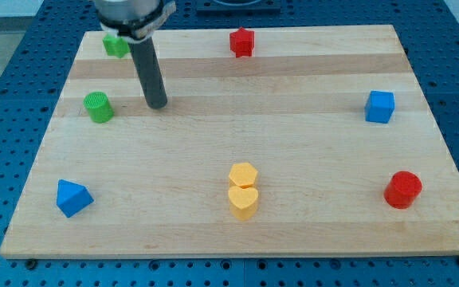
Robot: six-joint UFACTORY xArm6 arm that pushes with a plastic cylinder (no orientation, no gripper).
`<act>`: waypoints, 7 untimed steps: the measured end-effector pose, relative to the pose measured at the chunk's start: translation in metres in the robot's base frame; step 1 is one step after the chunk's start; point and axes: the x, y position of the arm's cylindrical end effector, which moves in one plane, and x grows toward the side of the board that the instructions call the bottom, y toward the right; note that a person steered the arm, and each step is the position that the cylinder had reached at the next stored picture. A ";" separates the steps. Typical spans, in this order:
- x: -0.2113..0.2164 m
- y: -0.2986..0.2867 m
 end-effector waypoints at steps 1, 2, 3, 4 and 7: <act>-0.044 0.000; -0.090 0.000; -0.136 -0.002; -0.174 -0.021; -0.174 -0.088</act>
